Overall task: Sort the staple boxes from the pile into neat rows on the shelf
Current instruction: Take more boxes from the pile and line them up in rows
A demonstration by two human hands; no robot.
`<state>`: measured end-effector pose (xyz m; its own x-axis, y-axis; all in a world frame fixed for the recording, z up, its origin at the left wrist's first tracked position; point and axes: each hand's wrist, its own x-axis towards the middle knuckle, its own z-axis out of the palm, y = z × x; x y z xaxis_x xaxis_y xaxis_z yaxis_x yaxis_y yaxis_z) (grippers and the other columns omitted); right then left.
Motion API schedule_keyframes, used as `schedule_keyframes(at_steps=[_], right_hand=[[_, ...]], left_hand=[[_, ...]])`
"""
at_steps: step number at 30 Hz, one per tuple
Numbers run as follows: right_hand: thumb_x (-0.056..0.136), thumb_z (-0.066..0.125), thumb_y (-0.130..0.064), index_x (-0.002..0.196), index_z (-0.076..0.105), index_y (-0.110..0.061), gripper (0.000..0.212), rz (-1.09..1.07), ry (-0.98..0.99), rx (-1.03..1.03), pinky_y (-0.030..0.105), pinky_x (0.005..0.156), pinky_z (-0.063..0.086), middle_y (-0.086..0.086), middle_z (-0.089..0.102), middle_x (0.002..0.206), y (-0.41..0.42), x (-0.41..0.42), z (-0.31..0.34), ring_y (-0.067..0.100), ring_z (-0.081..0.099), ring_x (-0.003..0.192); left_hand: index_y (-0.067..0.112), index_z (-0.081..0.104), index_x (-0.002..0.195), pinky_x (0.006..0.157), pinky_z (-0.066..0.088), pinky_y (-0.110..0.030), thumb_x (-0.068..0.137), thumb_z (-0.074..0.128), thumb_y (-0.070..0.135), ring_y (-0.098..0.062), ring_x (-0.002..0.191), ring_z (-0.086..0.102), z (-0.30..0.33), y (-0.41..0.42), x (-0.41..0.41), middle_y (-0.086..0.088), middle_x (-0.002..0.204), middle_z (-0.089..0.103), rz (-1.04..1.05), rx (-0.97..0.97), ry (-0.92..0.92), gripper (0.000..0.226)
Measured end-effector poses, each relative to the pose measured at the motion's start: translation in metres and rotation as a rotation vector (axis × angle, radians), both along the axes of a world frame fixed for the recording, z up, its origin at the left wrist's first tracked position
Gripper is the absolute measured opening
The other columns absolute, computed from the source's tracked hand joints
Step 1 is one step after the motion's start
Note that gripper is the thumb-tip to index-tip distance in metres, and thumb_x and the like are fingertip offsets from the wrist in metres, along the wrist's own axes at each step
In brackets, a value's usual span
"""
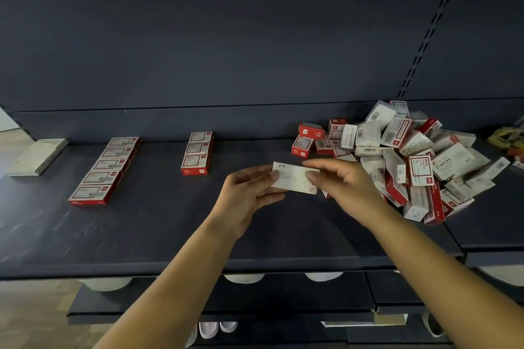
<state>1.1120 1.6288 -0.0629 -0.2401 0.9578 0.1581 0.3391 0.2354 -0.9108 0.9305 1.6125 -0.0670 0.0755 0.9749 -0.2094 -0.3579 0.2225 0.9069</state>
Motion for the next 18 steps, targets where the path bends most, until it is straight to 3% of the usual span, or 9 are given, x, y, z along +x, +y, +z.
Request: schedule_keyframes(at_steps=[4,8,11,14,18], right_hand=[[0.09,0.055,-0.005,0.107,0.067,-0.009,0.021,-0.041,0.231,-0.142,0.008,0.06,0.046,-0.003,0.069,0.09,-0.003,0.0,-0.002,-0.004,0.065,0.074],[0.091,0.054,-0.009,0.096,0.069,-0.013,0.017,-0.049,0.263,-0.187,0.015,0.063,0.05,0.001,0.071,0.087,-0.003,-0.005,0.0,0.006,0.067,0.078],[0.088,0.057,-0.025,0.089,0.071,-0.02,0.014,-0.011,0.228,-0.22,0.025,0.072,0.054,0.002,0.072,0.083,-0.003,-0.011,0.004,0.014,0.068,0.081],[0.084,0.063,-0.027,0.098,0.067,-0.027,0.014,0.065,0.182,-0.257,0.023,0.056,0.047,-0.001,0.071,0.083,-0.007,-0.021,0.008,0.01,0.064,0.071],[0.086,0.063,-0.019,0.125,0.052,-0.029,0.041,0.096,0.238,-0.283,0.023,0.044,0.04,0.0,0.068,0.075,-0.007,-0.029,0.009,0.011,0.06,0.06]], left_hand=[[0.002,0.064,0.097,0.067,0.058,-0.029,0.086,0.058,0.004,-0.022,0.078,0.071,-0.002,-0.003,-0.002,-0.014,0.088,0.073,-0.024,-0.029,-0.057,0.012],[0.002,0.064,0.095,0.07,0.059,-0.03,0.088,0.056,0.005,-0.02,0.077,0.071,-0.003,-0.001,-0.004,-0.013,0.085,0.073,0.001,-0.02,-0.057,0.011],[0.004,0.066,0.094,0.074,0.058,-0.035,0.088,0.058,0.011,-0.023,0.083,0.07,-0.002,0.003,-0.005,-0.011,0.084,0.072,0.014,0.044,0.024,0.012],[0.002,0.067,0.094,0.073,0.057,-0.038,0.087,0.059,0.014,-0.026,0.082,0.069,0.002,0.003,-0.003,-0.012,0.083,0.071,-0.002,0.129,0.13,0.016],[0.002,0.064,0.101,0.068,0.058,-0.035,0.077,0.063,0.025,-0.027,0.081,0.069,0.004,-0.001,-0.001,-0.011,0.083,0.07,0.005,0.148,0.1,0.033]])
